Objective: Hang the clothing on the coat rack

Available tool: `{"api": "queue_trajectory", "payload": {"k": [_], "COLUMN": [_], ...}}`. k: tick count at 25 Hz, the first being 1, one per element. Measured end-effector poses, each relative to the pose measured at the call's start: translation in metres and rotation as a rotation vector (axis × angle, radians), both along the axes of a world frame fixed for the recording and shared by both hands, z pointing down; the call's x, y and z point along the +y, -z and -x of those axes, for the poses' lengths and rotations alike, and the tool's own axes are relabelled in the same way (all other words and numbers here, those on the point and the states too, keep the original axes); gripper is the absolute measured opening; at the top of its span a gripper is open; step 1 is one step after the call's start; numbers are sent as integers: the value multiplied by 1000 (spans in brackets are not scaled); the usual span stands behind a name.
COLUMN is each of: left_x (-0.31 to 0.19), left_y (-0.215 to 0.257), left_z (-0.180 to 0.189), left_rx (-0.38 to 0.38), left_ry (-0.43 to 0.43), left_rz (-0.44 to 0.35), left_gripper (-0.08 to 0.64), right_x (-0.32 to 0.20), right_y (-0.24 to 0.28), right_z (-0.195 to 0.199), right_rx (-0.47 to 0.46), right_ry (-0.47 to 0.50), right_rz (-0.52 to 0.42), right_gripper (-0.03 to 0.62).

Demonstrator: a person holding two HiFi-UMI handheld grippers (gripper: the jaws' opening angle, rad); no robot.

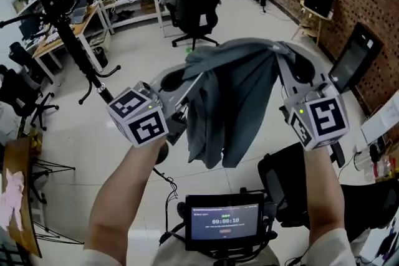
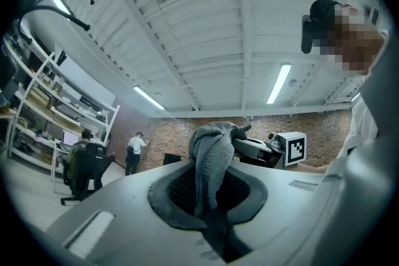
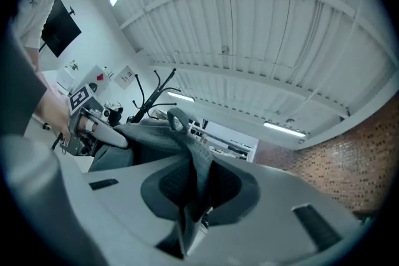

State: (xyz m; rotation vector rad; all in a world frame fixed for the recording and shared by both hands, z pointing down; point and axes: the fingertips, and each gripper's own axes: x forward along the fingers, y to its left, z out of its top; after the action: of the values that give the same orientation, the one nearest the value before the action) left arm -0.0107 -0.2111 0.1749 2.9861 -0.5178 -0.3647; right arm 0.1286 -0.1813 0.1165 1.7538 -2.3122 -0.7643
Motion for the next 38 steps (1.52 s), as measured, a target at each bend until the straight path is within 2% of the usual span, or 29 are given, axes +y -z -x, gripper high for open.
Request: {"api": "queue_trajectory", "payload": {"k": [4,8,17,26,30,38], "left_x": [-13,-29,-50,-61,-65,-89], "left_y": [0,0,18,44,59,75], "left_z": [55,113,208,265,284,319], "left_rx": [8,13,7,-12,-14,-32], "left_ry": [37,112,225,320,377,550], "left_rz": [2,-3,-40,-87,-116,-139], "left_gripper": [26,26,26,26,26,26], "right_x": [-21,-49,-88,-114,-123,-159], "right_y": [2,2,19,42,56,76], "right_z": [54,111,205,265,285,326], "right_rx": [15,37,49,5,17,-4], "right_ry": [47,126,231,311,366,537], "right_rz": [0,-10,-42,-70,-95,-147], "right_gripper": [31,31,31,31,31,31]}}
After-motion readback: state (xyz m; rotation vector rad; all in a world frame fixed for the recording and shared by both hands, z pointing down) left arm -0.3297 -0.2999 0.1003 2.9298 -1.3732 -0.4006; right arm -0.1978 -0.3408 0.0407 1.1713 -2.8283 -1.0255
